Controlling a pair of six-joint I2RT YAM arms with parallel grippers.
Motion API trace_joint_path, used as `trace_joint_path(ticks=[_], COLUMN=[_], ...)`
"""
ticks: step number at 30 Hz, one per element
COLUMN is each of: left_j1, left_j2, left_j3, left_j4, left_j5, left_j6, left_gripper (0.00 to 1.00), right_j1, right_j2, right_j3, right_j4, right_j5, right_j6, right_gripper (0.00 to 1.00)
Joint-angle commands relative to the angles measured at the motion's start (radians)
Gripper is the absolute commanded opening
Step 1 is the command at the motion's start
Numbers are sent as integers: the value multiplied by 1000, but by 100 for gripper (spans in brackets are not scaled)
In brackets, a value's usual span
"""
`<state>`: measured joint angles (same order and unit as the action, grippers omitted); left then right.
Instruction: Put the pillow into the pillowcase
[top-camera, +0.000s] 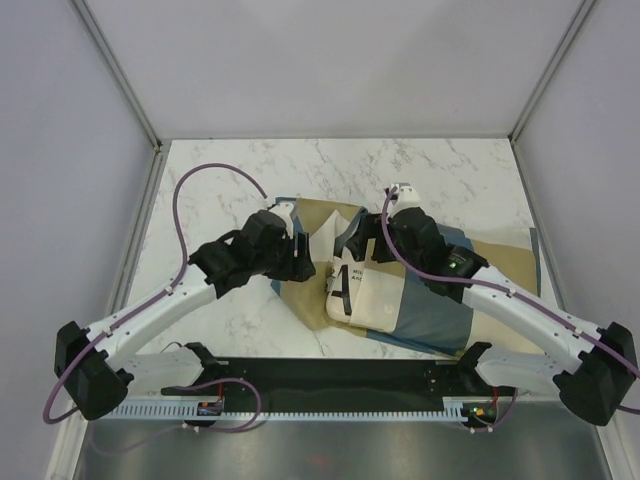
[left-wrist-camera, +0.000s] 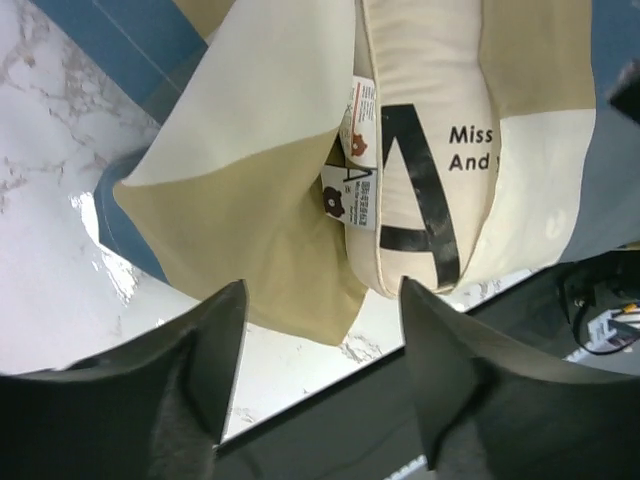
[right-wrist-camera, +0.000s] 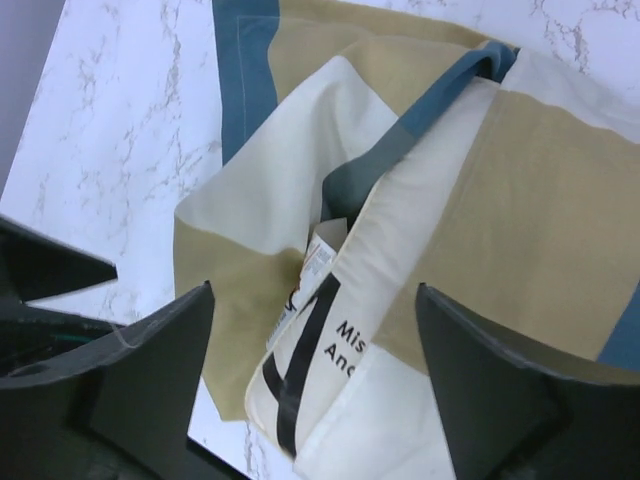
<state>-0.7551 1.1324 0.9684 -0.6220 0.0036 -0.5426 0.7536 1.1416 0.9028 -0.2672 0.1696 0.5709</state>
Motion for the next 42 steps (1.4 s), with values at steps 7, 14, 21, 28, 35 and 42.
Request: trace_joint_path(ticks=[7,14,21,28,35,42], left_j1=[-136,-142,-102,-90,-47,-9], left_j2=[134,380,563,465,287,133], left_j3=[65,153,208,90,-25,-83], left_j4=[177,179,200,231,280,277], left_j5=[-260,-453,-451,-458,-213,-57], left_j6=[-36,-54,-92,-103,-83,-76], left_gripper=[91,90,60,2,2,2], right_j1=[131,271,303,328,368,404], right_j2=[-140,-143,-178,-119,16,190], right_j3=[-122,-182,-278,-269,-219,-200], right_j4=[-153,-147,-17,52,106,155], right_j5=[59,198,139,133,166,225], right_j6=[-3,64,30,-42,-181,-244], right_gripper=[96,95,95,93,94,96])
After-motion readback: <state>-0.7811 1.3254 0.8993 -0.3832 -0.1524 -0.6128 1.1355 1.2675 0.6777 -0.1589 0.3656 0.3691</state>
